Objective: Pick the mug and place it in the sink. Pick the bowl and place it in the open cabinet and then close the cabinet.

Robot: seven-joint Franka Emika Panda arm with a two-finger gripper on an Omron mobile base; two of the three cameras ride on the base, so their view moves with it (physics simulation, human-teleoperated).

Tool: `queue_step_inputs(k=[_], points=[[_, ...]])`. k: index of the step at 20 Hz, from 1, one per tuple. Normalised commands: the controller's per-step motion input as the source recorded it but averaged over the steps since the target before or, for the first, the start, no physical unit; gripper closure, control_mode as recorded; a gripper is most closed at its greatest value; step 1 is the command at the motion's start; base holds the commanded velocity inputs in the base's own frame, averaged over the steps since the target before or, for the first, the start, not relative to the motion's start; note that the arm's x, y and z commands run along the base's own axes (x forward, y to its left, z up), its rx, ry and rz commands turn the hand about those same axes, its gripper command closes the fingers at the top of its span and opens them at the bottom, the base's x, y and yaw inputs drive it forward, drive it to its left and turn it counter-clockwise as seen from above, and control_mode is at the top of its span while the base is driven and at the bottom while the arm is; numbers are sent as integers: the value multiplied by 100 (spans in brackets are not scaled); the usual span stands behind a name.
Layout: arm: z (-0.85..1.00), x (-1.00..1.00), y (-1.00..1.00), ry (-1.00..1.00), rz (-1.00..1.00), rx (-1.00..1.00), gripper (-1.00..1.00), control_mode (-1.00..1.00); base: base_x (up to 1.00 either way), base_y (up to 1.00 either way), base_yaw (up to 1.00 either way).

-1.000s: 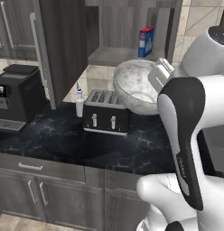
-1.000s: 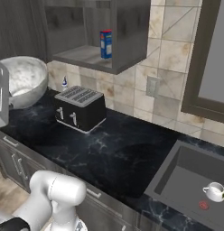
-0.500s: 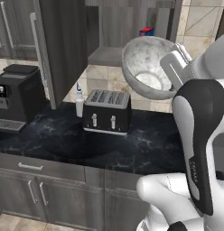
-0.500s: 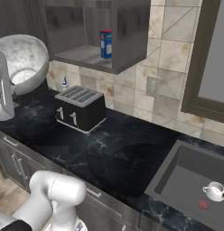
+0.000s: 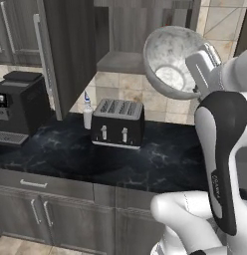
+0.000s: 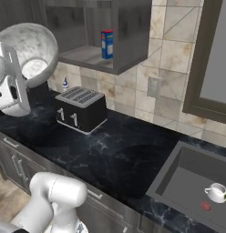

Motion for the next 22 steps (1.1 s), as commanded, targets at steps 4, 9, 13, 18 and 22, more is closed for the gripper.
queue_step_inputs(k=[4,9,13,18,22], points=[[9,25,-13,-11,0,0,100,-100,0,0,0],[0,26,0,-1,0,0,100,-100,0,0,0],[0,21,0,10,0,0,100,-100,0,0,0],[3,29,0,7,0,0,100,-100,0,0,0],[7,40,0,0,0,0,100,-100,0,0,0]])
